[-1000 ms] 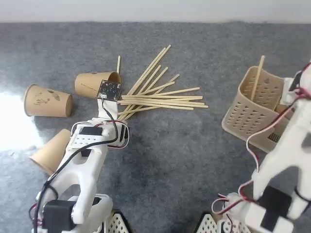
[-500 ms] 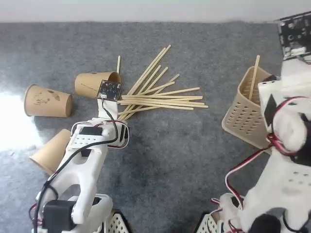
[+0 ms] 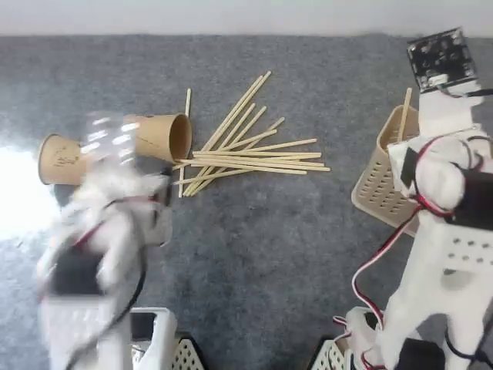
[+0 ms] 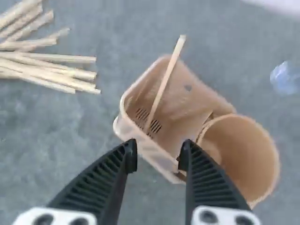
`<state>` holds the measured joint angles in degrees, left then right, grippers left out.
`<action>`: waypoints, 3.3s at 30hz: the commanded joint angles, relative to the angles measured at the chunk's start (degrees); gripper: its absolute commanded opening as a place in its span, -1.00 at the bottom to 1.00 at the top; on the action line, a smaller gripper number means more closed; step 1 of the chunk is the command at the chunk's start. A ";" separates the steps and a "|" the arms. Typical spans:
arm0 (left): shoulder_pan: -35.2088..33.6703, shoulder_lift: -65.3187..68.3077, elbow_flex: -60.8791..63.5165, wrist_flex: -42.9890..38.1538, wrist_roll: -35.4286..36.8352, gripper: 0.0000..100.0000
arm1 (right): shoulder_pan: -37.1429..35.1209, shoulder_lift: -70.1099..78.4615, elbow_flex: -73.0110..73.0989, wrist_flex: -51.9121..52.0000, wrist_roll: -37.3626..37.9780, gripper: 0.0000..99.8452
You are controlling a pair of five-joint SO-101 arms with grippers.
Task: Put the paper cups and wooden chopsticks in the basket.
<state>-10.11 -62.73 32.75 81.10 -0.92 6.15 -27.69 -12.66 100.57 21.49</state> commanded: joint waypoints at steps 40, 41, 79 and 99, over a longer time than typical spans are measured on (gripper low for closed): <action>-49.05 48.70 -17.10 19.60 -14.95 -0.67 | 18.07 -23.25 32.18 -13.14 -0.79 -0.70; -49.93 48.70 -15.78 19.60 -14.95 -0.67 | 18.07 -23.25 32.70 -13.76 -0.70 -0.70; -40.70 48.70 -15.34 17.67 -10.46 -0.67 | -2.33 -37.85 43.16 -10.95 -4.22 -0.70; -57.41 17.76 -14.37 17.49 -45.71 -0.67 | -1.89 -37.49 53.27 -21.23 -3.69 -0.70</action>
<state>-66.90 -44.88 17.19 99.03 -34.95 4.40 -64.79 40.88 81.32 17.89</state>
